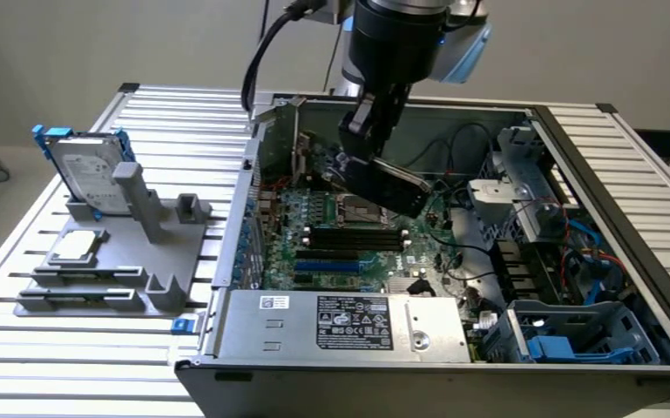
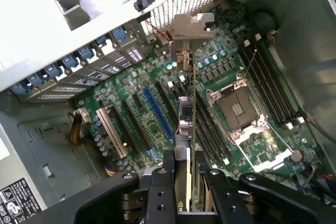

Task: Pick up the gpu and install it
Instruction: 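Insert the gpu into the slot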

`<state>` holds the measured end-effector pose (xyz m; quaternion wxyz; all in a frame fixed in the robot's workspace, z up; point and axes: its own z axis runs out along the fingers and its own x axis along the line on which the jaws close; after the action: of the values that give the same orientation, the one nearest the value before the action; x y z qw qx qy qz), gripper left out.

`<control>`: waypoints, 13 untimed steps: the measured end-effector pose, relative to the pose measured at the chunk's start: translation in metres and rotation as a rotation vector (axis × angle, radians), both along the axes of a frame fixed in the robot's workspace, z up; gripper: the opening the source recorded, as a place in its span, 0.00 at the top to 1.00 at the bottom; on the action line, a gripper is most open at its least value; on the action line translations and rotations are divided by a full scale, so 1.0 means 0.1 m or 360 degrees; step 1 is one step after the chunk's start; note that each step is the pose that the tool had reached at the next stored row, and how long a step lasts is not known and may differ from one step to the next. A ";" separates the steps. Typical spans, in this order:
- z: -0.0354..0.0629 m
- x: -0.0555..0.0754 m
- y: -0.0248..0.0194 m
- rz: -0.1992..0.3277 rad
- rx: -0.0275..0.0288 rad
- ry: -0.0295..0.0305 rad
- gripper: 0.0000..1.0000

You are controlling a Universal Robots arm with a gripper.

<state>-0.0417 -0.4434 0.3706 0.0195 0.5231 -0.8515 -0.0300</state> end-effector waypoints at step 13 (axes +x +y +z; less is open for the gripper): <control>-0.071 0.00 0.000 0.0376 0.00021 -0.00554 0.74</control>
<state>-0.0418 -0.4434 0.3635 0.0078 0.6204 -0.7840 -0.0190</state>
